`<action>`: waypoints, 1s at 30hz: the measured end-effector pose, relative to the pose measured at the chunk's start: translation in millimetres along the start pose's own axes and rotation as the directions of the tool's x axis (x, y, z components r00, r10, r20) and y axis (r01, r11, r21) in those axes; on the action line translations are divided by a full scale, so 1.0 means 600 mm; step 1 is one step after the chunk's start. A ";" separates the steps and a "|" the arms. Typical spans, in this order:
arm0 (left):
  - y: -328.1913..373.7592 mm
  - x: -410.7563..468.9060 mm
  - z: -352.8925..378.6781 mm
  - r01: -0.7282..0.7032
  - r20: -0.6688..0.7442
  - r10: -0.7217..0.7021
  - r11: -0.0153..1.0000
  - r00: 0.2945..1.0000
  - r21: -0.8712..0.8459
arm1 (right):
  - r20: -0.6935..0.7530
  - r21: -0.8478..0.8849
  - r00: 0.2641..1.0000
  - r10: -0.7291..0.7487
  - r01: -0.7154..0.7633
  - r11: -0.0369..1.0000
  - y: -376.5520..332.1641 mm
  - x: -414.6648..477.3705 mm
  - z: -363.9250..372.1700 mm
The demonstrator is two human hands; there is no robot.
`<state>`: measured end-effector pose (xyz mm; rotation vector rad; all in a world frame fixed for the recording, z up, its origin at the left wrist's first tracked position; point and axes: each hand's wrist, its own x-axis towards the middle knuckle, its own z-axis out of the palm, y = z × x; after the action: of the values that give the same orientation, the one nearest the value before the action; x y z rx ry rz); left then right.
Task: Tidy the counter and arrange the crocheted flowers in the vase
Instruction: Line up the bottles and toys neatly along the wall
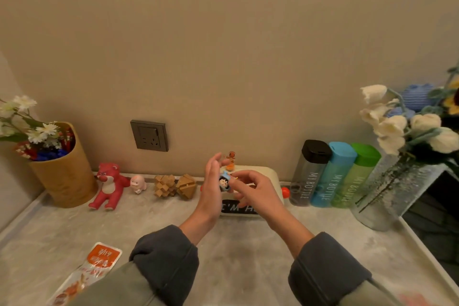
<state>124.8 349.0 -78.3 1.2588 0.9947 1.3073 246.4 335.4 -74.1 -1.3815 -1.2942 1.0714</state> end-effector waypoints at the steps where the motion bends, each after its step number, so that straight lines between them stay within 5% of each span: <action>1: 0.001 -0.007 0.008 0.000 0.023 0.000 1.000 1.000 0.007 | -0.005 -0.001 1.000 0.002 -0.002 1.000 0.001 -0.007 -0.004; 14: -0.003 -0.029 0.086 0.140 0.285 -0.140 0.990 0.948 0.020 | -0.092 -0.135 0.996 -0.015 0.002 0.991 0.003 -0.031 -0.087; 22: -0.013 0.013 0.087 0.208 0.202 -0.247 0.959 0.948 0.194 | -0.228 -0.198 0.970 -0.083 0.037 0.980 0.022 0.034 -0.120; 30: -0.024 0.051 0.093 0.261 0.199 -0.303 0.942 0.932 0.213 | -0.200 -0.310 0.976 -0.087 0.021 0.951 0.047 0.099 -0.122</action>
<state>183.6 376.6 -81.7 1.3138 1.1016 0.8422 327.5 389.6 -88.0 -1.6313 -1.3702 0.6821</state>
